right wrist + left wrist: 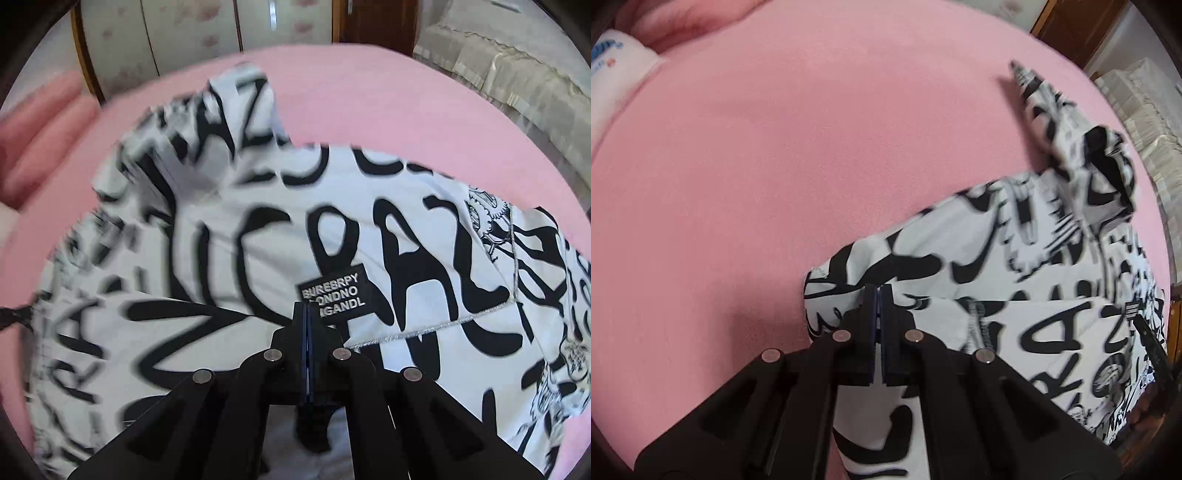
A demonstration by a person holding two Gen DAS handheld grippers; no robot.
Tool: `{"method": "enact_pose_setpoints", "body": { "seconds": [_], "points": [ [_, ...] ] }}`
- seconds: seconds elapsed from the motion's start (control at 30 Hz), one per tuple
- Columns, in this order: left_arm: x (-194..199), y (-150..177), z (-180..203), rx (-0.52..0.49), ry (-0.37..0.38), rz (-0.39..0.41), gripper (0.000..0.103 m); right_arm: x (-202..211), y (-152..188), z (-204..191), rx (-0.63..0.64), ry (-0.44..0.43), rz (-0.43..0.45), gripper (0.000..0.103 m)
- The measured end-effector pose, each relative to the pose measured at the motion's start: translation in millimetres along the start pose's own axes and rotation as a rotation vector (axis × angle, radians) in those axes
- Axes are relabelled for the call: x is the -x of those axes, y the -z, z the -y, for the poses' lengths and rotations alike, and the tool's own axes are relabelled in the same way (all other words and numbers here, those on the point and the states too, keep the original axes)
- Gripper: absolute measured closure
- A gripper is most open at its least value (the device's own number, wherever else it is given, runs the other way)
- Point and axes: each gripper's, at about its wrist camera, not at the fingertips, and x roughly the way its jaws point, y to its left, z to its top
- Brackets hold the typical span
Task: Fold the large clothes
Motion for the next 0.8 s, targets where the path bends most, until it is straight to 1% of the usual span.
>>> {"method": "enact_pose_setpoints", "body": {
  "seconds": [0.07,0.1,0.2,0.23,0.27,0.3,0.33,0.37,0.4,0.43,0.57,0.6,0.63,0.67,0.7,0.73,0.77,0.8],
  "points": [
    [25.1,7.1,11.3,-0.040,-0.005,0.065,0.103,24.4,1.2,-0.5,-0.039,-0.025,0.028,0.103],
    [35.4,12.2,16.9,-0.055,-0.009,0.085,0.103,36.9,5.3,-1.8,-0.054,-0.027,0.036,0.103],
    [60.1,33.3,33.1,-0.073,0.008,0.103,0.103,81.1,28.0,13.9,-0.128,-0.044,0.008,0.097],
    [66.5,43.3,39.6,-0.079,0.021,0.095,0.103,71.3,30.5,9.5,-0.152,-0.051,-0.001,0.096],
    [72.1,54.7,46.5,-0.091,0.036,0.079,0.103,64.7,41.6,2.1,-0.178,-0.060,-0.013,0.094],
    [76.0,66.1,55.7,-0.100,0.043,0.063,0.103,73.5,47.8,4.6,-0.200,-0.066,-0.024,0.093],
    [78.7,75.8,62.0,-0.104,0.043,0.049,0.103,81.2,60.0,6.7,-0.222,-0.064,-0.047,0.090],
    [80.9,88.0,71.1,-0.102,0.048,0.028,0.103,77.6,70.8,6.3,-0.235,-0.059,-0.066,0.085],
    [82.7,102.8,81.6,-0.104,0.070,-0.006,0.103,68.2,79.0,-2.5,-0.249,-0.058,-0.082,0.082],
    [86.2,117.5,86.3,-0.105,0.086,-0.028,0.103,70.4,89.4,-1.5,-0.266,-0.060,-0.099,0.076],
    [95.5,177.7,117.4,-0.138,0.103,-0.111,0.103,88.7,126.1,11.8,-0.341,-0.090,-0.175,0.068],
    [96.7,190.8,126.1,-0.145,0.111,-0.135,0.103,93.0,133.0,15.7,-0.350,-0.101,-0.190,0.067],
    [98.8,205.1,134.7,-0.159,0.120,-0.159,0.103,95.9,138.8,18.0,-0.355,-0.106,-0.198,0.064],
    [101.2,218.0,144.5,-0.179,0.122,-0.179,0.103,100.5,145.8,20.8,-0.355,-0.104,-0.207,0.058],
    [103.5,230.3,154.2,-0.199,0.117,-0.195,0.103,105.4,153.6,23.9,-0.347,-0.100,-0.214,0.054],
    [105.7,236.8,160.7,-0.214,0.113,-0.205,0.103,108.6,161.9,26.9,-0.335,-0.102,-0.226,0.045],
    [107.9,244.1,169.3,-0.227,0.110,-0.214,0.103,108.8,168.2,28.3,-0.329,-0.108,-0.239,0.042],
    [111.8,254.5,180.7,-0.242,0.107,-0.220,0.103,108.8,176.1,31.9,-0.327,-0.121,-0.262,0.042]
  ]
}}
